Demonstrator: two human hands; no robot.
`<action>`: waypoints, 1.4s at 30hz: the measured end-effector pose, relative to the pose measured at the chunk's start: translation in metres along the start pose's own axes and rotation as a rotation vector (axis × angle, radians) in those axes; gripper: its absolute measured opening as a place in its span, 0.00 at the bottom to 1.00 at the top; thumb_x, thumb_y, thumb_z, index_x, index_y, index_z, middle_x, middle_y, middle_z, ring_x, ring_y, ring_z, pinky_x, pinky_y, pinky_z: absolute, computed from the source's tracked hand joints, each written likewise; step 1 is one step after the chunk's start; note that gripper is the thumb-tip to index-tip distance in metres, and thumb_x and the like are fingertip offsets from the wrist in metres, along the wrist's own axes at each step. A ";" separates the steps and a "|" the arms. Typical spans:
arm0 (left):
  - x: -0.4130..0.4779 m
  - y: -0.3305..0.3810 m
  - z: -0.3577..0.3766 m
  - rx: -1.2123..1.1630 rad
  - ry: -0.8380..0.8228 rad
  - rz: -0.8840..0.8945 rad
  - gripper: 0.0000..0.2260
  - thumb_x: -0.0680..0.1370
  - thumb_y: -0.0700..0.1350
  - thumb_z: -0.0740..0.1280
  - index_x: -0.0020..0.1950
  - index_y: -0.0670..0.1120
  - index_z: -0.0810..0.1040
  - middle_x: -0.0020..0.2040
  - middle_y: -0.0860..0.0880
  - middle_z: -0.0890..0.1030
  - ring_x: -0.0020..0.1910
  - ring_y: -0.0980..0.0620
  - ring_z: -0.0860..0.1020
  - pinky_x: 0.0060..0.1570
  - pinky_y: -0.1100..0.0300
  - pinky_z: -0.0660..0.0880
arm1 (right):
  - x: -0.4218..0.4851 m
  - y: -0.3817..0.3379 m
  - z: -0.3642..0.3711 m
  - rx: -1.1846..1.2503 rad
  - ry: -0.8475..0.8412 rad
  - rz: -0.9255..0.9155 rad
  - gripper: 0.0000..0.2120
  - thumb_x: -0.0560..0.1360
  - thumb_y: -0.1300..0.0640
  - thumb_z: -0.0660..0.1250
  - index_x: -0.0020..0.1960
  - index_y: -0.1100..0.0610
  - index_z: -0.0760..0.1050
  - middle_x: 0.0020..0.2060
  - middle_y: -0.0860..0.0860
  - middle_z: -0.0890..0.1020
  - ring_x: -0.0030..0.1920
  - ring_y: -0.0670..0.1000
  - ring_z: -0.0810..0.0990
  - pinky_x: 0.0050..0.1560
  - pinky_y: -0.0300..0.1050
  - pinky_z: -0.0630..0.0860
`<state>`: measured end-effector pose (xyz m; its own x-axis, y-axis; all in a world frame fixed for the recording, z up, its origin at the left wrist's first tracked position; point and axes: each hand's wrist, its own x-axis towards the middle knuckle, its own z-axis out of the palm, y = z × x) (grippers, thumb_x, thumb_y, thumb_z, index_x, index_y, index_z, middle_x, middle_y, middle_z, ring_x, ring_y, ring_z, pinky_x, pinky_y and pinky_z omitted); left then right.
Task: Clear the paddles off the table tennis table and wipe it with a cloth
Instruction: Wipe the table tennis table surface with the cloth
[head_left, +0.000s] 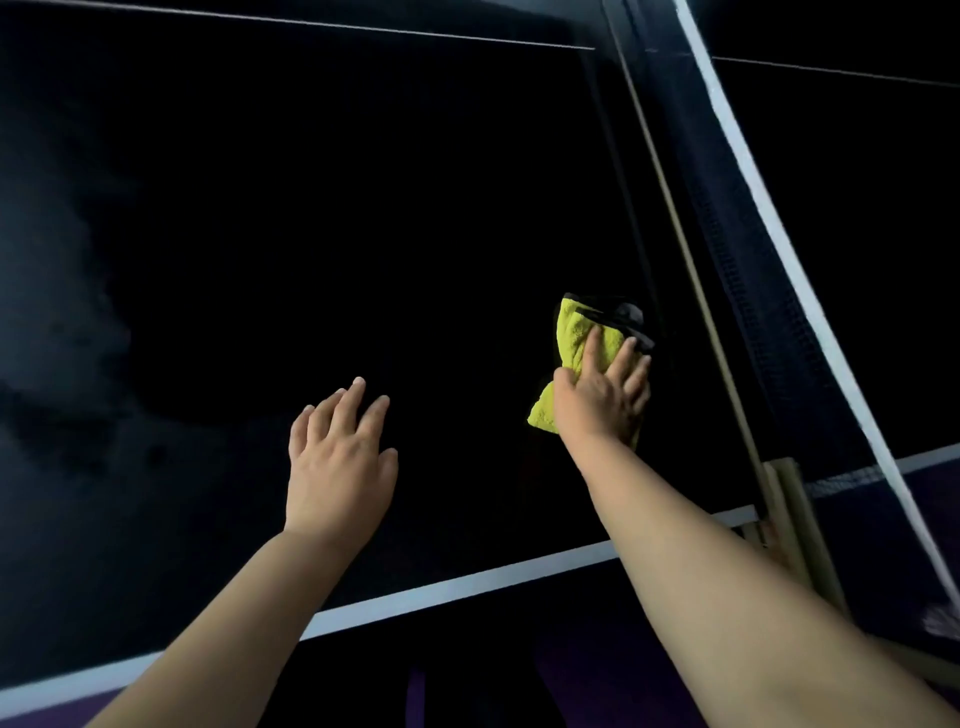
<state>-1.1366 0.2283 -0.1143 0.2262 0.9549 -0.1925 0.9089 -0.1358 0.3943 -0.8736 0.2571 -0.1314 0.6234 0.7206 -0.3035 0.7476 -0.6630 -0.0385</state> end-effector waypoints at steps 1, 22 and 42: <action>-0.006 -0.017 -0.006 0.002 0.006 -0.019 0.24 0.74 0.45 0.68 0.70 0.45 0.70 0.73 0.43 0.64 0.72 0.45 0.58 0.71 0.51 0.46 | -0.011 -0.019 0.005 -0.011 0.001 -0.023 0.32 0.79 0.46 0.51 0.79 0.42 0.38 0.79 0.55 0.39 0.78 0.60 0.37 0.75 0.57 0.39; -0.113 -0.229 -0.076 -0.010 0.106 -0.416 0.23 0.77 0.46 0.63 0.72 0.47 0.66 0.75 0.46 0.61 0.74 0.47 0.54 0.71 0.52 0.46 | -0.215 -0.308 0.085 -0.233 -0.102 -0.765 0.32 0.80 0.43 0.51 0.79 0.43 0.39 0.78 0.56 0.36 0.77 0.61 0.34 0.75 0.61 0.38; -0.056 0.003 -0.006 0.021 -0.003 -0.146 0.22 0.77 0.47 0.64 0.71 0.46 0.69 0.72 0.46 0.67 0.73 0.47 0.57 0.71 0.52 0.47 | -0.069 -0.032 0.022 -0.184 -0.069 -0.745 0.32 0.80 0.42 0.52 0.78 0.41 0.40 0.79 0.49 0.39 0.78 0.54 0.36 0.76 0.52 0.39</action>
<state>-1.1492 0.1758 -0.0969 0.0919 0.9642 -0.2489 0.9393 -0.0010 0.3430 -0.9457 0.2246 -0.1304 -0.0710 0.9454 -0.3180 0.9942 0.0413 -0.0993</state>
